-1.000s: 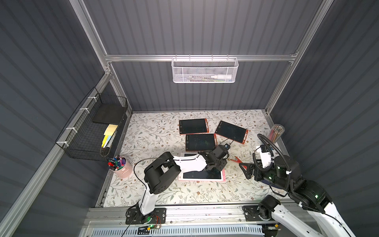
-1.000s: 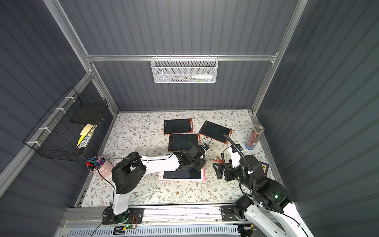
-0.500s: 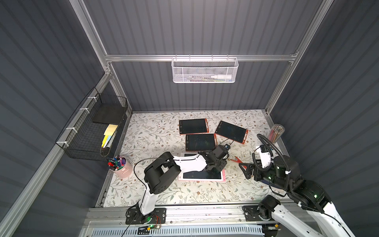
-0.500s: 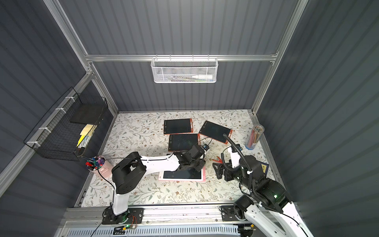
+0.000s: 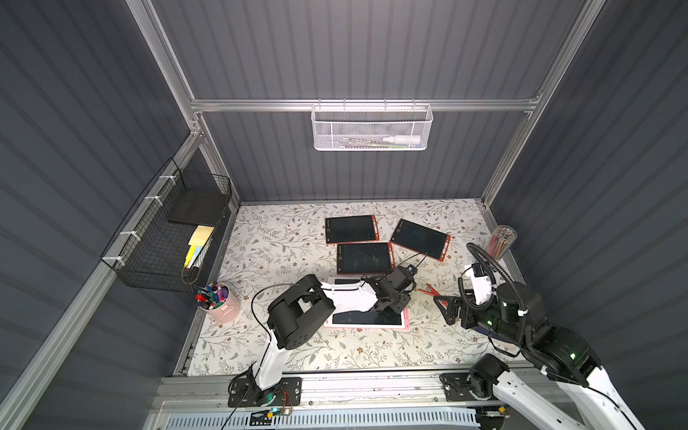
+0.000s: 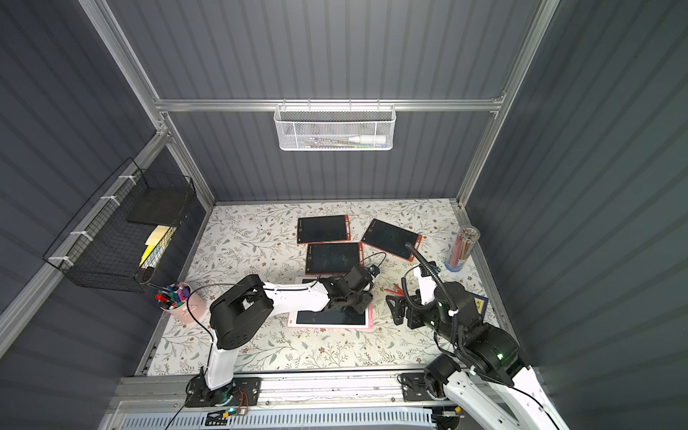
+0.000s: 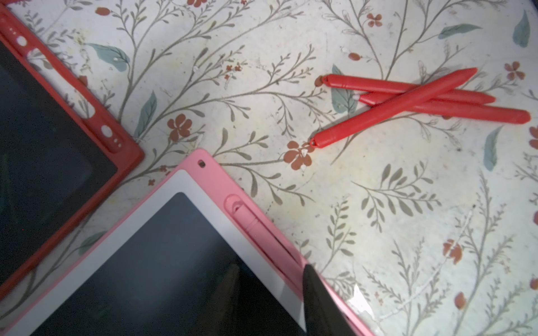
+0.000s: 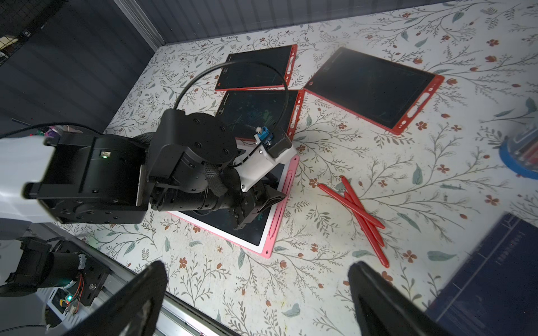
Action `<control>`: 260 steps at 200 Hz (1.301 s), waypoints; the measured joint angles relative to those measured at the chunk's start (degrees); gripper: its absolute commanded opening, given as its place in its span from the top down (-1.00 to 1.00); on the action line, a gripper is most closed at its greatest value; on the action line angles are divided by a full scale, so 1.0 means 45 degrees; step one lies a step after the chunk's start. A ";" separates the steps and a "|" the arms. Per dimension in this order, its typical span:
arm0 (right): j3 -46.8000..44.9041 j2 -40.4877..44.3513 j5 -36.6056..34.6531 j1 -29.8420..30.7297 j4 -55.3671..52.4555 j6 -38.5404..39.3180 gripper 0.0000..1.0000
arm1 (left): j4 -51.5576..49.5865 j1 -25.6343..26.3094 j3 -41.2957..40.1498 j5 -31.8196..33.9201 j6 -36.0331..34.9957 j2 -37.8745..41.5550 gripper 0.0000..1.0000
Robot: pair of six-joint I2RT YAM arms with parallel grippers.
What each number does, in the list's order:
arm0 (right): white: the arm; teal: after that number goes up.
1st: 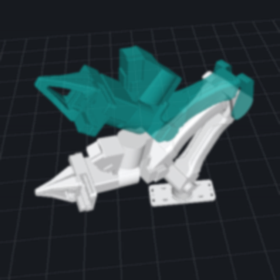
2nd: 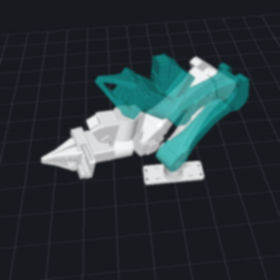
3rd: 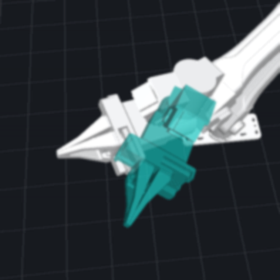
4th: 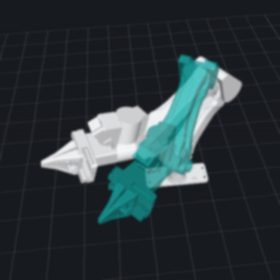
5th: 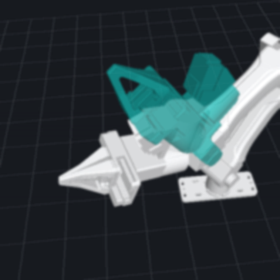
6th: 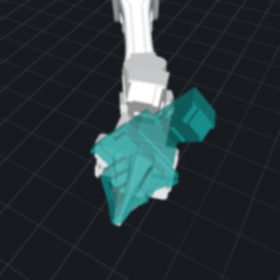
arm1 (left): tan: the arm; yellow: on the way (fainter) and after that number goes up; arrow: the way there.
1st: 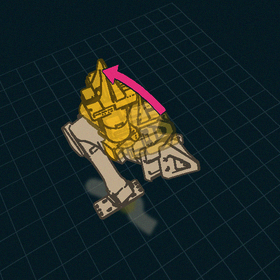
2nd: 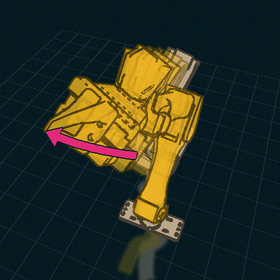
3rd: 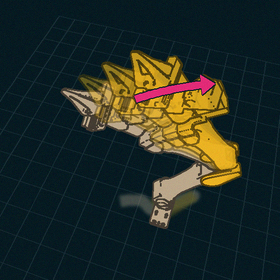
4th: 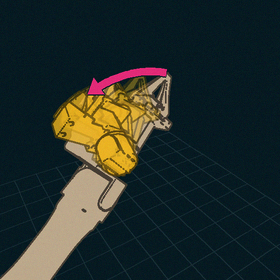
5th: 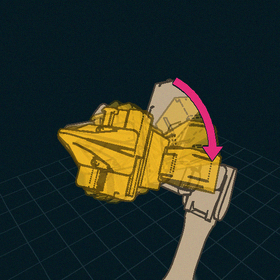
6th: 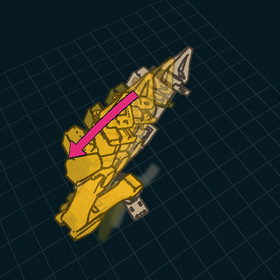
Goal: Place the stylus back onto the writing tablet
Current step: Adjust the stylus on the writing tablet.
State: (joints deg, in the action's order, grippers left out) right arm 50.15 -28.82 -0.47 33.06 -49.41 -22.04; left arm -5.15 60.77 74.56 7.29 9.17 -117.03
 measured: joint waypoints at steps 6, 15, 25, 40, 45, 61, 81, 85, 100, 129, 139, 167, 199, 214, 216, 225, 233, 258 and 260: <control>-0.0005 0.0000 -0.0010 0.0000 0.0000 0.0000 -0.98 | 0.0000 0.0000 0.0000 0.0029 0.0000 0.0000 0.21; -0.0005 0.0000 -0.0024 0.0000 0.0000 -0.0005 -0.98 | 0.0000 0.0000 0.0000 0.0053 0.0000 0.0000 0.22; -0.0005 0.0000 -0.0029 0.0000 0.0000 -0.0005 -0.98 | 0.0000 0.0000 0.0000 0.0073 0.0000 0.0000 0.21; -0.0005 0.0000 -0.0034 0.0000 0.0000 -0.0005 -0.98 | 0.0000 0.0000 0.0000 0.0117 0.0000 -0.0005 0.22; -0.0005 0.0000 -0.0034 0.0000 0.0000 -0.0005 -0.98 | 0.0000 0.0005 -0.0010 0.0146 0.0000 -0.0005 0.22; -0.0005 0.0000 -0.0039 0.0000 0.0000 -0.0005 -0.98 | 0.0000 0.0000 -0.0015 0.0155 0.0000 -0.0005 0.21; -0.0005 0.0000 -0.0053 0.0000 0.0000 -0.0005 -0.98 | 0.0005 0.0005 -0.0015 0.0189 0.0000 -0.0024 0.21; -0.0005 0.0000 -0.0063 0.0000 0.0000 -0.0005 -0.98 | 0.0015 0.0005 -0.0010 0.0194 0.0000 -0.0024 0.21; -0.0010 0.0000 -0.0078 0.0000 0.0000 -0.0005 -0.98 | 0.0019 0.0000 -0.0015 0.0219 0.0000 -0.0029 0.21; -0.0068 0.0000 -0.0083 0.0000 0.0000 -0.0005 -0.98 | 0.0024 0.0015 -0.0015 0.0335 0.0000 -0.0049 0.20; -0.0068 0.0005 -0.0083 0.0000 0.0000 -0.0005 -0.98 | 0.0058 0.0024 -0.0010 0.0398 0.0000 -0.0063 0.19; -0.0068 0.0005 -0.0131 0.0000 0.0000 -0.0005 -0.98 | 0.0097 0.0044 -0.0010 0.0500 0.0000 -0.0083 0.19; -0.0068 0.0005 -0.0214 0.0000 0.0000 -0.0010 -0.99 | 0.0097 0.0073 -0.0010 0.0253 0.0000 -0.0087 0.19; -0.0073 0.0005 -0.0223 0.0000 0.0000 -0.0010 -0.98 | 0.0102 0.0073 0.0000 0.0078 0.0000 -0.0087 0.18; -0.0068 0.0005 -0.0223 0.0000 0.0000 -0.0010 -0.98 | 0.0107 0.0073 0.0005 0.0058 0.0000 -0.0087 0.18; -0.0068 0.0005 -0.0228 0.0000 0.0000 -0.0010 -0.98 | 0.0107 0.0073 0.0010 -0.0010 0.0000 -0.0087 0.18; -0.0068 0.0005 -0.0228 0.0000 0.0000 -0.0010 -0.98 | 0.0102 0.0073 0.0015 -0.0063 0.0000 -0.0087 0.16; -0.0073 0.0005 -0.0223 0.0000 0.0000 -0.0010 -0.98 | 0.0107 0.0073 0.0015 -0.0155 0.0000 -0.0087 0.13; -0.0068 0.0005 -0.0228 0.0000 0.0000 -0.0010 -0.98 | 0.0107 0.0073 0.0015 -0.0160 0.0000 -0.0083 0.13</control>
State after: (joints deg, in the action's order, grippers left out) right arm 49.84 -28.80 -1.50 33.06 -49.41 -22.09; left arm -4.67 61.10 74.63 6.57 9.17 -117.40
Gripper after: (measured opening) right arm 0.991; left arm 0.430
